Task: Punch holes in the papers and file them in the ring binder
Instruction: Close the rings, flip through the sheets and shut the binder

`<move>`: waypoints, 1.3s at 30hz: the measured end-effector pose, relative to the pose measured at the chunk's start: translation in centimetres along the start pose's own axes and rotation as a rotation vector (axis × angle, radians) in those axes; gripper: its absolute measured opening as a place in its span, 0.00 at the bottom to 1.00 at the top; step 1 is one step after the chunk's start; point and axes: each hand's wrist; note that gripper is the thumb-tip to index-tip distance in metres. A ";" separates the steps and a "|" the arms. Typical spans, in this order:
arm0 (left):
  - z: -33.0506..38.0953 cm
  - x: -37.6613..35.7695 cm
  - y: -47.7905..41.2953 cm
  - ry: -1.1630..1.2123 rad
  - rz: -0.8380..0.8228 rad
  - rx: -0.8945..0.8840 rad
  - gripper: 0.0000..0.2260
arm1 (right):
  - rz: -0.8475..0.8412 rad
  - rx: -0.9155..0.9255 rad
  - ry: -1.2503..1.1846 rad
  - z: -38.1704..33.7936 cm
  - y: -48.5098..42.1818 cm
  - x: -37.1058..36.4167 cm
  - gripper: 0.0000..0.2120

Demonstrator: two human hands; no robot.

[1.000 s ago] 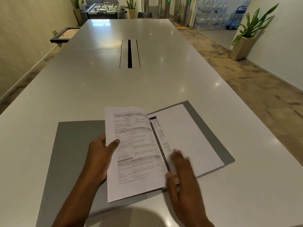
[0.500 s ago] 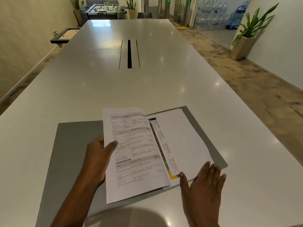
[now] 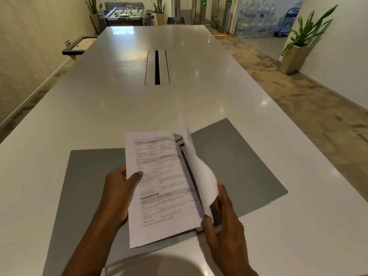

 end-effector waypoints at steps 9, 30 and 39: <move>0.8 -0.7 0.3 0.048 -0.005 -0.012 0.09 | 0.121 0.523 0.310 -2.5 -1.3 -1.2 0.42; 0.6 -1.3 1.1 0.028 -0.098 0.010 0.18 | -0.024 -0.076 -0.554 -3.9 -1.9 -0.4 0.03; 0.4 -0.8 0.9 0.002 -0.038 0.016 0.16 | 0.465 -0.396 -0.775 -1.0 -4.2 4.9 0.07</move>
Point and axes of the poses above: each hand's wrist, its own y-axis away from the middle knuckle, its own x-axis out of the back of the hand, z = x × y, and after that the axes turned 4 degrees about -z, right-handed
